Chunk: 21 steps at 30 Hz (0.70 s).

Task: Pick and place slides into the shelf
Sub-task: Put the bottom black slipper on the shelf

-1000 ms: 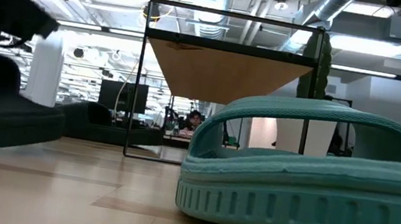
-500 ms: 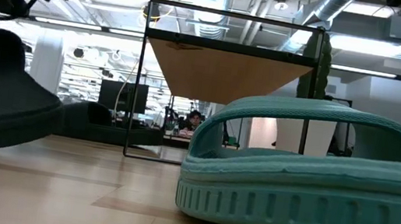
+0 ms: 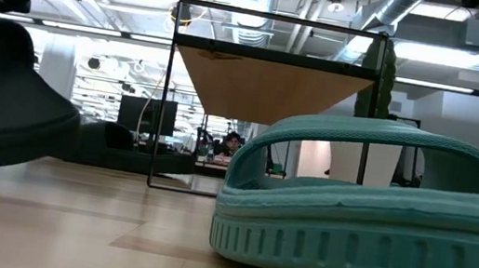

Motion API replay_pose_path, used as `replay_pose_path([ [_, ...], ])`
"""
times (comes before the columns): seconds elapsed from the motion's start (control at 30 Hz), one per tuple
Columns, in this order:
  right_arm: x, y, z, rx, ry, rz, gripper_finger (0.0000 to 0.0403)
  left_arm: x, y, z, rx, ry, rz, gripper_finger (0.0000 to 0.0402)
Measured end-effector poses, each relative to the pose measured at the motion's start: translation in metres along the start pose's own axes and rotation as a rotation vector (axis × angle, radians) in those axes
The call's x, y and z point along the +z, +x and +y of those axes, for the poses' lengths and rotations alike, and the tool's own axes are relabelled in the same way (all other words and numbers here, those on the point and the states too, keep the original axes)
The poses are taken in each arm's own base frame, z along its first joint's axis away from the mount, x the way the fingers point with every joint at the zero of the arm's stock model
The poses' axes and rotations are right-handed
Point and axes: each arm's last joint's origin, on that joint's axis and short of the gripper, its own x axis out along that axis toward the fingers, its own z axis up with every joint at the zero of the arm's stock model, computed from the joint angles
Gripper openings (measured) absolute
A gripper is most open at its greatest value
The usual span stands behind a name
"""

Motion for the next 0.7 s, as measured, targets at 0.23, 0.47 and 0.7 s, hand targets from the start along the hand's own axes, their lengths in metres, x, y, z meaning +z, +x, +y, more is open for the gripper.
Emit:
replay_pose_path([
  [0.23,0.0001,0.0,0.0,0.0,0.0,0.0,0.0,-0.0003,0.0001,-0.0006,-0.017,-0.003,0.016,0.0],
  [0.47,0.0,0.0,0.0,0.0,0.0,0.0,0.0,-0.0007,0.0,-0.001,-0.03,-0.015,0.03,0.0],
  [0.7,-0.0001,0.0,0.0,0.0,0.0,0.0,0.0,-0.001,-0.0004,-0.0008,-0.035,-0.016,0.03,0.0],
])
